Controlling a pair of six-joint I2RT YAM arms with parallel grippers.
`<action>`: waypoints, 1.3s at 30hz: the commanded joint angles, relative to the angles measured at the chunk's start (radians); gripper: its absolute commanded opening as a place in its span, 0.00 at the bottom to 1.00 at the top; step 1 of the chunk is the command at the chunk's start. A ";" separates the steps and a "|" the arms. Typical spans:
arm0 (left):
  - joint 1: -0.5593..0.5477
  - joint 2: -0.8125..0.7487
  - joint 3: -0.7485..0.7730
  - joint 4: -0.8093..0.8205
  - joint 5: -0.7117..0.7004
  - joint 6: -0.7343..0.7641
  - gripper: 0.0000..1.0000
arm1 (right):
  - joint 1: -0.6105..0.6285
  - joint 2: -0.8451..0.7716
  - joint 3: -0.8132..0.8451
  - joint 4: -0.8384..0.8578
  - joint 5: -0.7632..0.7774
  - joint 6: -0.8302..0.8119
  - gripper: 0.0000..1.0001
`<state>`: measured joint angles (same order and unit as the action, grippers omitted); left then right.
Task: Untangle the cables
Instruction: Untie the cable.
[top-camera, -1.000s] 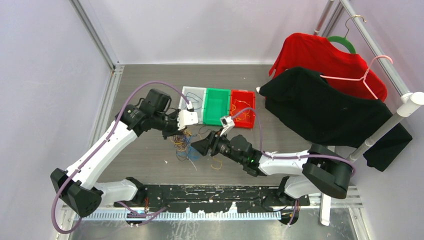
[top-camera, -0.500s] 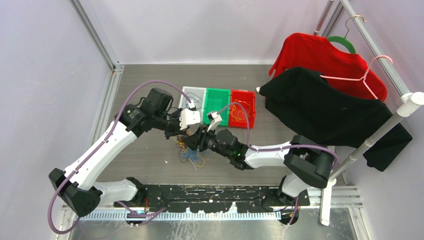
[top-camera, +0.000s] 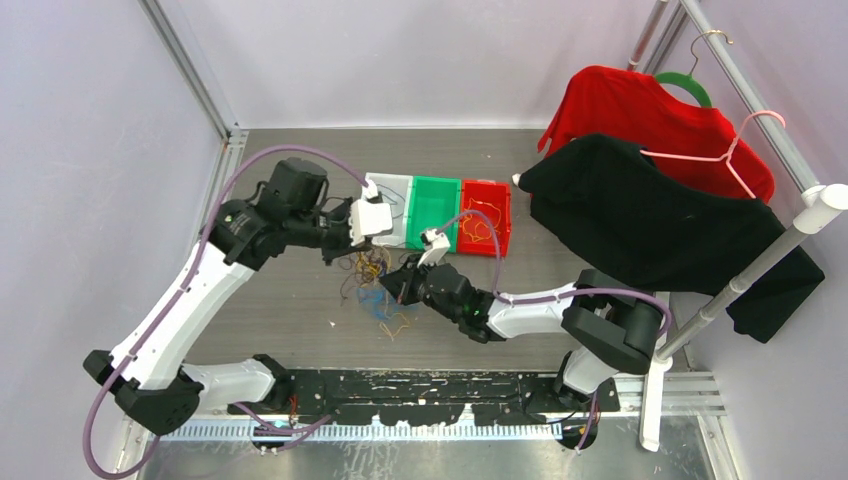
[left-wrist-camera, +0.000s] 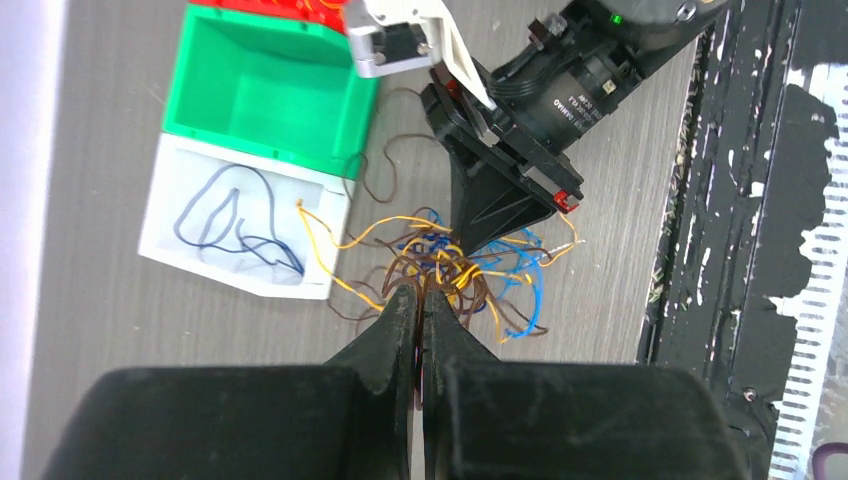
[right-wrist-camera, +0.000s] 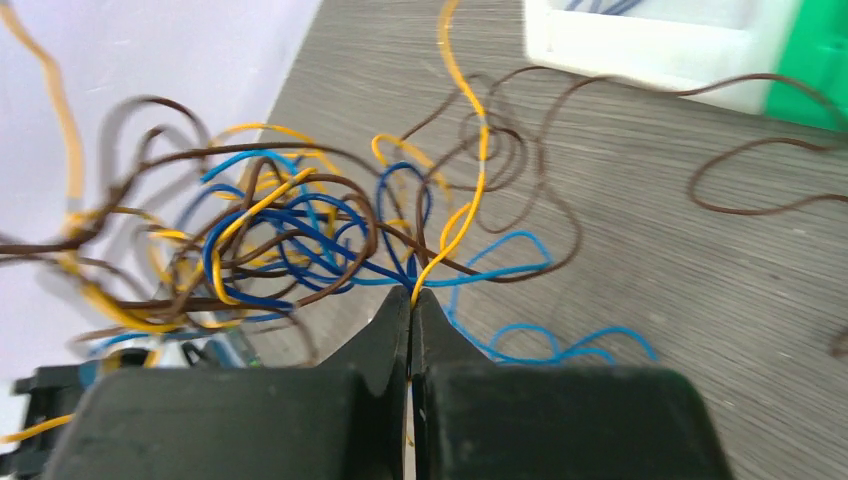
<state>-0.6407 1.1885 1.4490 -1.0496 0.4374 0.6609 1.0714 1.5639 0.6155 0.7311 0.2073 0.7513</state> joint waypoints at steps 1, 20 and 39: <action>-0.005 -0.057 0.116 -0.056 0.022 -0.017 0.00 | 0.004 -0.045 -0.043 -0.006 0.166 0.006 0.01; 0.110 -0.196 0.180 0.234 -0.550 0.324 0.00 | 0.004 -0.490 -0.166 -0.680 0.427 0.212 0.01; 0.530 -0.185 0.135 0.772 -0.660 0.175 0.00 | 0.004 -0.811 -0.047 -1.469 0.469 0.319 0.01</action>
<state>-0.1223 1.0336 1.5890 -0.4343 -0.1600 0.8955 1.0744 0.7616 0.5022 -0.6395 0.6304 1.0542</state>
